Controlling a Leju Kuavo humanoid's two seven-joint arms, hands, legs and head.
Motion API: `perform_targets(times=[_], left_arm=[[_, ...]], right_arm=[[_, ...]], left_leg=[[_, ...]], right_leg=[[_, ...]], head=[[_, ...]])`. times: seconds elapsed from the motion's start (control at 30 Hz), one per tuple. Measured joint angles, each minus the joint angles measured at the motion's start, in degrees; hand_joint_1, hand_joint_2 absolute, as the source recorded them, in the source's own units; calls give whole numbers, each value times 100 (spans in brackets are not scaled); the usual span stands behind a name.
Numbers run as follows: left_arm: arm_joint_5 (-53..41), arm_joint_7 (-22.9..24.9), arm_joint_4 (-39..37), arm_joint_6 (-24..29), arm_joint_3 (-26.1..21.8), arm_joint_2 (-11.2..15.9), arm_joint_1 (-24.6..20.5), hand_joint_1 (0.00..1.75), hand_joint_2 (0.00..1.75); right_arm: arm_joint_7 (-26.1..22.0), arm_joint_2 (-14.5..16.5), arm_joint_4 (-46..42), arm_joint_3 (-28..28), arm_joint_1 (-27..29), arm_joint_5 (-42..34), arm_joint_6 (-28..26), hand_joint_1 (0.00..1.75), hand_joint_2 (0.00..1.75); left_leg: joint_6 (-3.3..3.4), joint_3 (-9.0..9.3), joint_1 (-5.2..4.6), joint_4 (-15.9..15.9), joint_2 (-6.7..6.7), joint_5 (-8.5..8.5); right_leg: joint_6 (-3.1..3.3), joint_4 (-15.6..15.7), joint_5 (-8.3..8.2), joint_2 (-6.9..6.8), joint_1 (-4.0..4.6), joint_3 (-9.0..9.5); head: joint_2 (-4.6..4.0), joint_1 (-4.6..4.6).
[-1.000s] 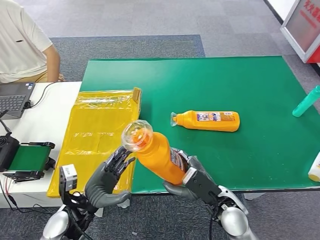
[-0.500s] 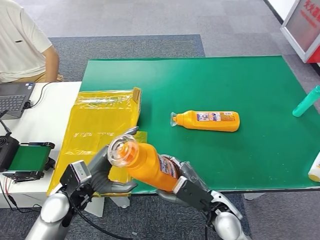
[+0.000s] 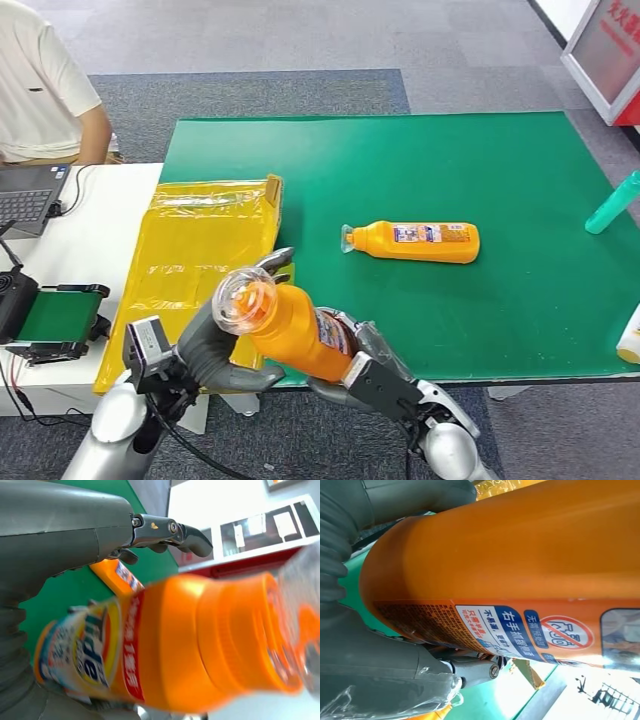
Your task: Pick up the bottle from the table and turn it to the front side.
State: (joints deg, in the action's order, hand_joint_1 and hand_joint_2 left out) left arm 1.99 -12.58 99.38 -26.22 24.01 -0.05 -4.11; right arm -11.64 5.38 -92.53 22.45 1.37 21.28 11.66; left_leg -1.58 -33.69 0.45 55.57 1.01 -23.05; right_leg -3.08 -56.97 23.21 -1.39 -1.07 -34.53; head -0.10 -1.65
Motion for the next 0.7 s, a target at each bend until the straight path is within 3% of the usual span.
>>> perform_targets(times=[0.17,0.7], left_arm=[[172,3,-19,-73,266,-83,138,0,175],[366,108,-42,-47,373,-202,316,0,175]], right_arm=[[1,22,16,-5,-28,-8,-29,175,175],[-25,80,1,-32,-25,31,-64,175,175]], left_leg=[[0,-3,0,0,0,-1],[0,-4,0,0,0,-1]], right_leg=[[0,0,0,0,0,-2],[0,0,0,0,0,-4]], head=[[1,-1],[1,-1]])
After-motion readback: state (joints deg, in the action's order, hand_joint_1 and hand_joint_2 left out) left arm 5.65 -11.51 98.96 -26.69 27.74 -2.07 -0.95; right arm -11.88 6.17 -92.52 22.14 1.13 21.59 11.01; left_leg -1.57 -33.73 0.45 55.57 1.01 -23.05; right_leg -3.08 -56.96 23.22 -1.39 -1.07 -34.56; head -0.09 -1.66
